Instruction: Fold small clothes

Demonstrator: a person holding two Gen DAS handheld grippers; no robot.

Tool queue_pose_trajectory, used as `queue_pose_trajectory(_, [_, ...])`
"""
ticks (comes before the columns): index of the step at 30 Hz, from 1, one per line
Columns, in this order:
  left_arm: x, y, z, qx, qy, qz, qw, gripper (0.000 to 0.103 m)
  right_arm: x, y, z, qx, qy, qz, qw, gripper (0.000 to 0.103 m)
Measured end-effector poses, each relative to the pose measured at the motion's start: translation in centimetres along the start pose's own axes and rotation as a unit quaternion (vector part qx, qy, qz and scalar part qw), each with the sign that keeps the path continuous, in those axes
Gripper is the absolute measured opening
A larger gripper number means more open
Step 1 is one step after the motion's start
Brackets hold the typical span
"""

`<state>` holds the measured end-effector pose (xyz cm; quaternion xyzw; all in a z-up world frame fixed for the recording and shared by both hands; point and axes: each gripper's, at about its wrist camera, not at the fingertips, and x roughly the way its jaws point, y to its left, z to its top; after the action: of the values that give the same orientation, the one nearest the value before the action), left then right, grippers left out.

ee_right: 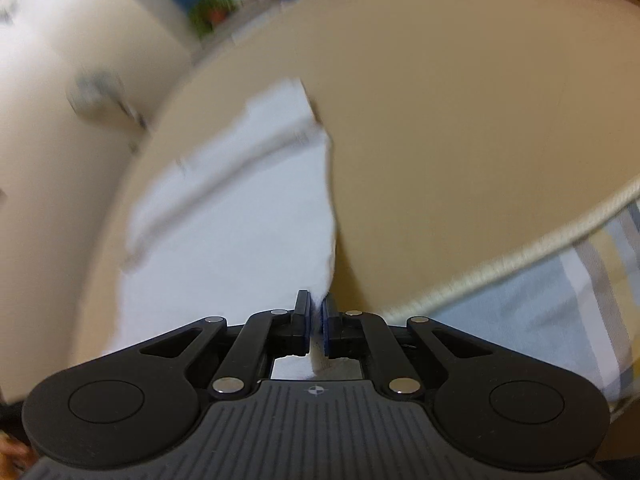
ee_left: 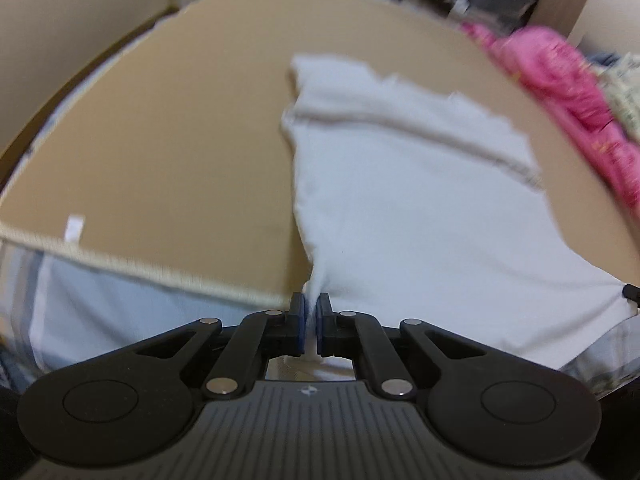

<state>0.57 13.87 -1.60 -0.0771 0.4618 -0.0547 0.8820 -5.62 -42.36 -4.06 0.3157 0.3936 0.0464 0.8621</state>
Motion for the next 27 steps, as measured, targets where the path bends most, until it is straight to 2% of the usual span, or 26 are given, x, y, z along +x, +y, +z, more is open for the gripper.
queue_pose_trajectory(4, [-4.3, -0.3, 0.7, 0.005, -0.048, -0.03, 0.9984, 0.004, -5.0, 1.3, 0.7, -0.019, -0.066, 0.041, 0.997, 0.004])
queue_pose_trajectory(8, [-8.4, 0.0, 0.8, 0.019, -0.086, -0.064, 0.9941, 0.004, -9.9, 1.8, -0.2, -0.028, -0.122, 0.086, 0.988, 0.0])
queue_pose_trajectory(11, [-11.5, 0.7, 0.2, 0.018, -0.1, -0.096, 0.9901, 0.004, -13.5, 1.8, -1.4, -0.027, -0.149, 0.105, 0.983, 0.0])
queue_pose_trajectory(14, [-14.2, 1.6, -0.6, 0.007, -0.095, -0.113, 0.989, 0.004, -16.7, 1.5, -2.9, -0.016, -0.164, 0.114, 0.98, 0.0])
queue_pose_trajectory(18, [-15.6, 3.1, -0.3, -0.022, -0.09, -0.137, 0.9862, 0.004, -19.2, 1.4, -4.0, 0.005, -0.179, 0.132, 0.975, 0.0])
queue_pose_trajectory(20, [-14.4, 3.4, 1.3, -0.032, -0.088, -0.143, 0.9853, 0.004, -18.8, 1.1, -3.2, 0.02, -0.183, 0.133, 0.974, 0.0])
queue_pose_trajectory(22, [-11.8, 3.2, 3.8, -0.031, -0.09, -0.135, 0.9863, 0.004, -16.7, 1.1, -0.9, 0.021, -0.185, 0.127, 0.974, 0.0])
queue_pose_trajectory(25, [-4.7, 2.1, 9.6, -0.032, -0.079, -0.116, 0.9896, 0.004, -10.2, 1.8, 4.5, 0.012, -0.169, 0.095, 0.981, 0.0])
queue_pose_trajectory(27, [1.0, 1.1, 13.4, -0.031, -0.062, -0.093, 0.9932, 0.004, -4.6, 2.2, 8.2, 0.001, -0.148, 0.057, 0.987, 0.0])
